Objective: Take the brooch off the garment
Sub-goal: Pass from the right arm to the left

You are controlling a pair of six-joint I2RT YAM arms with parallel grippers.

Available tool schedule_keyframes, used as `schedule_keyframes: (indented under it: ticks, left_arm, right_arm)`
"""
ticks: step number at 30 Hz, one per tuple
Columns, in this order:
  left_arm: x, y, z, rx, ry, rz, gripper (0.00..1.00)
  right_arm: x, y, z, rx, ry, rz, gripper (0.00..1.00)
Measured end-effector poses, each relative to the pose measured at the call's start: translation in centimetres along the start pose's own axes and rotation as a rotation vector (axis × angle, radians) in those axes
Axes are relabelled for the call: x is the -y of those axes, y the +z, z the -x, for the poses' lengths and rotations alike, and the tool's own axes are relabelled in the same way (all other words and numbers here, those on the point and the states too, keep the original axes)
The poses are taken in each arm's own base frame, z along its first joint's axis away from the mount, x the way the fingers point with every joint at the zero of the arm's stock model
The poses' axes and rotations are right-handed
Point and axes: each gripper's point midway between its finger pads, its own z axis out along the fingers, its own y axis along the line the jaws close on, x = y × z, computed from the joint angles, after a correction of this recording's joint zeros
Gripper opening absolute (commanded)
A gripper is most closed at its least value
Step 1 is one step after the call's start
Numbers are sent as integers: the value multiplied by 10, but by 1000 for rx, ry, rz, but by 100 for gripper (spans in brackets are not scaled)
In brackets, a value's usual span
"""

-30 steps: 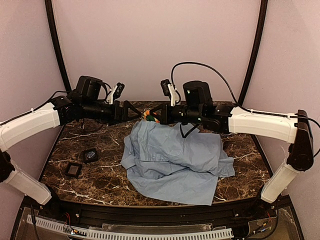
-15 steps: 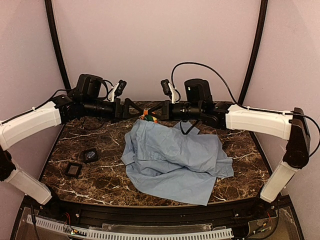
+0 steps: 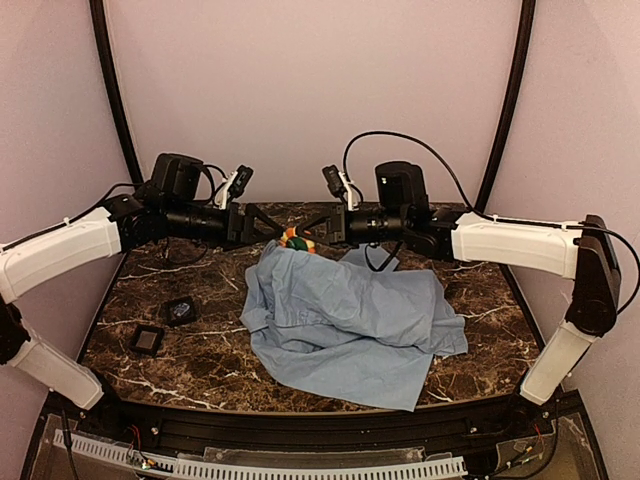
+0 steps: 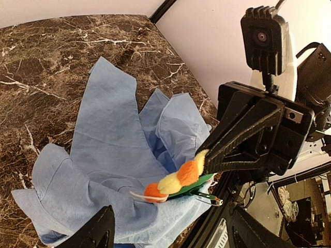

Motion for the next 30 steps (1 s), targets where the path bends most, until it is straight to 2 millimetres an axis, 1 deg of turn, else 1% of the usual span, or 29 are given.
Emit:
schedule_keyframes:
  ticks: [2,4,9,11,12,13,16,18,19,20,21,22,23,24,25,26,28,29,30]
  left_arm:
    - [1,1,-1,-1,-4,-11,70]
    - [3,1,-2,-6,-9,-23,68]
    - [9,3,-3,-16,-18,-65,70]
    - [10,8,-6,-36,-29,-88,75]
    - [9,11,-9,-50,-38,-95,81]
    - [7,14,-12,-62,-44,-100,85]
    - [0,24,-20,-95,-71,-102,86]
    - [-4,27,-26,-112,-82,-99,79]
    - [-5,29,-28,-120,-86,-101,70]
    - [-5,31,-29,-124,-90,-106,67]
    - [-5,33,-29,-127,-93,-112,62]
    - [-6,34,-30,-129,-95,-118,61]
    - [-6,35,-31,-133,-98,-124,56]
    - [-6,35,-31,-134,-101,-129,53]
    - [-5,36,-32,-135,-107,-132,47]
    - [-5,36,-31,-134,-103,-136,44]
    - [-4,36,-30,-131,-110,-144,32]
    - [-3,36,-30,-129,-107,-149,29]
    - [-3,36,-30,-128,-108,-153,24]
  right_arm:
    - [1,0,-2,-1,4,0,0]
    - [0,-2,-2,3,2,2,0]
    - [-4,-5,3,26,-8,11,0]
    - [-4,-6,3,33,-11,11,0]
    - [-4,-6,4,37,-12,11,0]
    - [-4,-6,4,41,-13,10,0]
    - [-4,-6,6,50,-15,8,0]
    - [-5,-6,8,59,-18,11,0]
    - [-5,-6,9,62,-19,12,0]
    - [-6,-6,10,65,-19,13,0]
    - [-6,-6,11,69,-19,13,0]
    - [-6,-6,11,72,-19,13,0]
    - [-6,-7,11,74,-19,12,0]
    - [-5,-7,11,78,-20,10,0]
    - [-4,-7,11,78,-19,8,0]
    - [-3,-8,9,79,-18,5,0]
    - [-1,-8,8,82,-16,-4,0]
    - [1,-8,7,83,-14,-9,0]
    - [2,-9,6,84,-14,-13,0]
